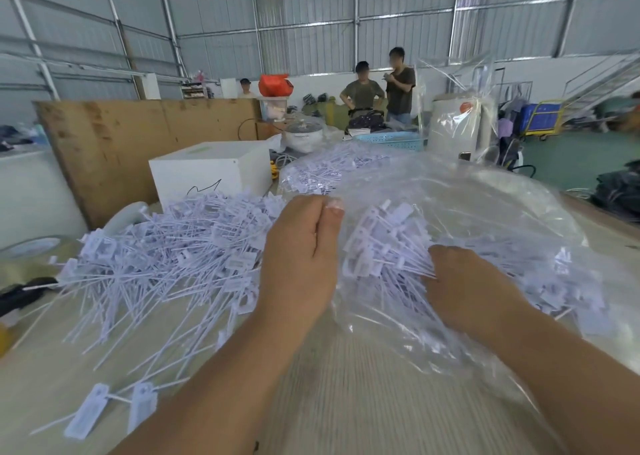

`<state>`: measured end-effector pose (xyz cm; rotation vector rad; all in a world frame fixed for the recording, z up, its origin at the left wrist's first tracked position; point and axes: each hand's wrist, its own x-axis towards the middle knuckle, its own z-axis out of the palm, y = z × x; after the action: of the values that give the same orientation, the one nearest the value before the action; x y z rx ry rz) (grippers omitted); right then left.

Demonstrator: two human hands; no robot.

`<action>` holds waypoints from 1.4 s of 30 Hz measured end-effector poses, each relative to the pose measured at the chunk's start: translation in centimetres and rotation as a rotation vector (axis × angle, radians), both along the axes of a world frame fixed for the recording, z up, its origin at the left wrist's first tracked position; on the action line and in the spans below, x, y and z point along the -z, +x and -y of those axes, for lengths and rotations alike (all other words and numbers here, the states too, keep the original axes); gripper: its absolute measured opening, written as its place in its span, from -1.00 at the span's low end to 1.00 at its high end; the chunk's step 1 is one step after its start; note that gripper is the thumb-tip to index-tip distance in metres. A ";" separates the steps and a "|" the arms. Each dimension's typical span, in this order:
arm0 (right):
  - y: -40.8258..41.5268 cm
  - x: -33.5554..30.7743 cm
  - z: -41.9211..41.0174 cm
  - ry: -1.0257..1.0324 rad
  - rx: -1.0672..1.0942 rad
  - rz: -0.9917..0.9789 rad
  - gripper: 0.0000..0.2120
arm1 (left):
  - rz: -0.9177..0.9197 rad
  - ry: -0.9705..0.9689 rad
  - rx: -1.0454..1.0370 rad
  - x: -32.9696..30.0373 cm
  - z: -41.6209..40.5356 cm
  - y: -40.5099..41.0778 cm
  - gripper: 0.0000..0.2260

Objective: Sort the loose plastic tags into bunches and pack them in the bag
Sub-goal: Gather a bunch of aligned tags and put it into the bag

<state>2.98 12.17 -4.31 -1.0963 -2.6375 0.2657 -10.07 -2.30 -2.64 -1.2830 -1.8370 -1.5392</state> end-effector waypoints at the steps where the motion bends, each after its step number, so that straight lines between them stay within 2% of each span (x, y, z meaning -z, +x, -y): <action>1: -0.1 0.1 0.1 -0.029 -0.012 -0.016 -0.84 | -0.036 -0.028 0.019 0.1 -0.1 0.3 -0.70; 2: -0.3 0.4 0.3 -0.070 -0.051 -0.049 -0.75 | -0.068 -0.071 0.036 0.2 -0.1 0.6 -0.71; 3: -0.5 0.7 0.5 -0.125 -0.105 -0.104 -0.74 | -0.093 -0.121 0.048 0.3 -0.2 0.9 -0.72; 5: -0.8 0.8 0.9 -0.194 -0.180 -0.223 -0.84 | -0.134 -0.183 0.067 0.5 -0.3 1.1 -0.73; 7: -1.2 0.4 0.5 -0.199 -0.169 -0.304 -0.77 | -0.154 -0.211 0.103 0.6 -0.3 1.0 -0.77; 9: -1.4 -0.1 -0.1 -0.348 -0.105 -0.392 -0.68 | -0.136 -0.242 0.138 0.6 -0.2 0.8 -0.78; 12: -2.1 -1.2 -0.6 -0.590 -0.030 -0.538 -0.74 | -0.110 -0.278 0.145 0.8 -0.1 0.5 -0.79; 15: -3.7 -1.7 -0.9 -0.589 -0.023 -0.563 -0.84 | -0.100 -0.295 0.134 0.9 -0.2 0.2 -0.77; 17: -4.5 -1.5 -1.2 -0.500 -0.013 -0.475 -0.99 | -0.106 -0.313 0.123 0.9 -0.2 0.0 -0.75; 20: -4.9 -0.9 -1.7 -0.418 0.024 -0.259 -0.95 | -0.091 -0.324 0.125 1.0 0.0 -0.4 -0.71; 23: -5.3 -1.3 -1.9 -0.341 0.062 -0.315 -0.93 | -0.060 -0.335 0.120 1.0 0.0 -0.7 -0.69; 26: -5.3 -1.5 -1.7 -0.220 0.077 -0.285 -0.92 | -0.042 -0.347 0.134 1.0 0.1 -0.8 -0.68; 28: -5.3 -1.2 -1.5 -0.279 0.089 -0.141 -0.96 | -0.034 -0.399 0.183 1.2 0.1 -0.6 -0.72; 30: -5.1 -1.3 -1.2 -0.339 0.104 -0.065 -0.79 | -0.061 -0.478 0.197 1.4 0.1 -0.5 -0.74; 32: -4.7 -1.9 -0.6 -0.171 -0.079 0.109 -0.64 | -0.111 -0.544 0.159 1.8 -0.1 -0.6 -0.75; 33: -4.5 -2.3 -0.2 -0.128 -0.098 0.205 -0.61 | -0.119 -0.568 0.134 1.9 -0.2 -0.7 -0.78; 34: -4.3 -2.5 0.1 -0.062 -0.092 0.257 -0.61 | -0.118 -0.582 0.115 1.9 -0.3 -0.9 -0.81; 36: -3.7 -2.7 1.0 -0.074 -0.038 0.260 -0.63 | -0.099 -0.569 0.116 1.9 -0.4 -1.1 -0.88; 38: -2.9 -2.8 1.7 0.021 -0.133 0.295 -0.72 | -0.079 -0.558 0.148 1.8 -0.4 -1.3 -0.91; 39: -2.6 -2.8 2.0 0.063 -0.175 0.329 -0.76 | -0.085 -0.586 0.150 1.8 -0.4 -1.3 -0.88; 42: -1.6 -2.6 3.2 0.085 -0.264 0.421 -0.65 | -0.121 -0.807 0.117 2.1 -0.3 -1.4 -0.73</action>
<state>1.33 8.95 -1.74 -0.8495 -3.1370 -0.0342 -11.50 -1.97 -4.77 -1.7865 -2.4331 -0.7236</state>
